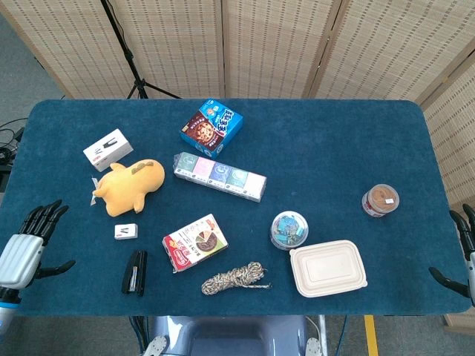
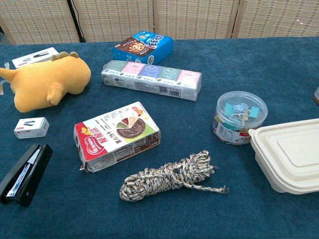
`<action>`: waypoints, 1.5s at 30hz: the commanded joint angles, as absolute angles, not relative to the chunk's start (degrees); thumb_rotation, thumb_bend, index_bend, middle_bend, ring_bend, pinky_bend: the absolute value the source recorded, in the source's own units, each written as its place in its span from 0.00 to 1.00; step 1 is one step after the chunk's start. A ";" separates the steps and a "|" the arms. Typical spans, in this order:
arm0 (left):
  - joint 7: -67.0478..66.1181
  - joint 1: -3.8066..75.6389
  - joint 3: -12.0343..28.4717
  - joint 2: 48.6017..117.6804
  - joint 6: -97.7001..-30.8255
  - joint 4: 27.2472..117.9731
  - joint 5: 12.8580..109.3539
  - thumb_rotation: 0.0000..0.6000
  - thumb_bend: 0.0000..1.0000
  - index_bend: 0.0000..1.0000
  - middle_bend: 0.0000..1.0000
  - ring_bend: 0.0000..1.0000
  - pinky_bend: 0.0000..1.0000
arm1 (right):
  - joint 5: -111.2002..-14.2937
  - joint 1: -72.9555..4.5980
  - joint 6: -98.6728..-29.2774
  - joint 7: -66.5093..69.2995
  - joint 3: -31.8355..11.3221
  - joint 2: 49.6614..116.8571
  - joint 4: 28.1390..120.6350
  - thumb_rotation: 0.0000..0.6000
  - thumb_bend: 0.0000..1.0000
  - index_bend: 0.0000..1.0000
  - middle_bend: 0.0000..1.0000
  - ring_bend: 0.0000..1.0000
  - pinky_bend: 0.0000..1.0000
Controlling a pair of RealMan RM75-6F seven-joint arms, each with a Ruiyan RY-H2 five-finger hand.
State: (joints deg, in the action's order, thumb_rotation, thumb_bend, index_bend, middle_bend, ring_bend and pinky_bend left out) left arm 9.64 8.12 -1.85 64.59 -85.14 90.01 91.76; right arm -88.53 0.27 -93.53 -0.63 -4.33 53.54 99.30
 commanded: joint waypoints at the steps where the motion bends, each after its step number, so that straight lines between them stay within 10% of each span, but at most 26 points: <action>1: 6.73 6.39 -1.98 64.19 -86.32 92.16 89.84 1.00 0.00 0.00 0.00 0.00 0.00 | -88.54 0.33 -93.91 -2.44 -4.57 54.22 99.03 1.00 0.00 0.00 0.00 0.00 0.00; 24: 9.63 11.05 5.17 66.99 -77.87 91.81 79.98 0.99 0.00 0.00 0.00 0.00 0.00 | -87.98 -0.97 -89.29 -2.20 -3.69 55.08 98.76 1.00 0.00 0.00 0.00 0.00 0.00; 31: -1.45 17.42 13.81 70.56 -72.26 100.13 64.89 0.24 0.00 0.00 0.00 0.00 0.00 | -88.32 -0.73 -89.82 -1.38 -3.67 54.72 99.04 1.00 0.00 0.00 0.00 0.00 0.00; 45: -20.39 34.65 25.20 89.36 -71.40 88.85 44.50 0.19 0.00 0.00 0.00 0.00 0.00 | -88.03 -0.96 -88.43 -0.51 -3.23 54.58 98.75 1.00 0.00 0.00 0.00 0.00 0.00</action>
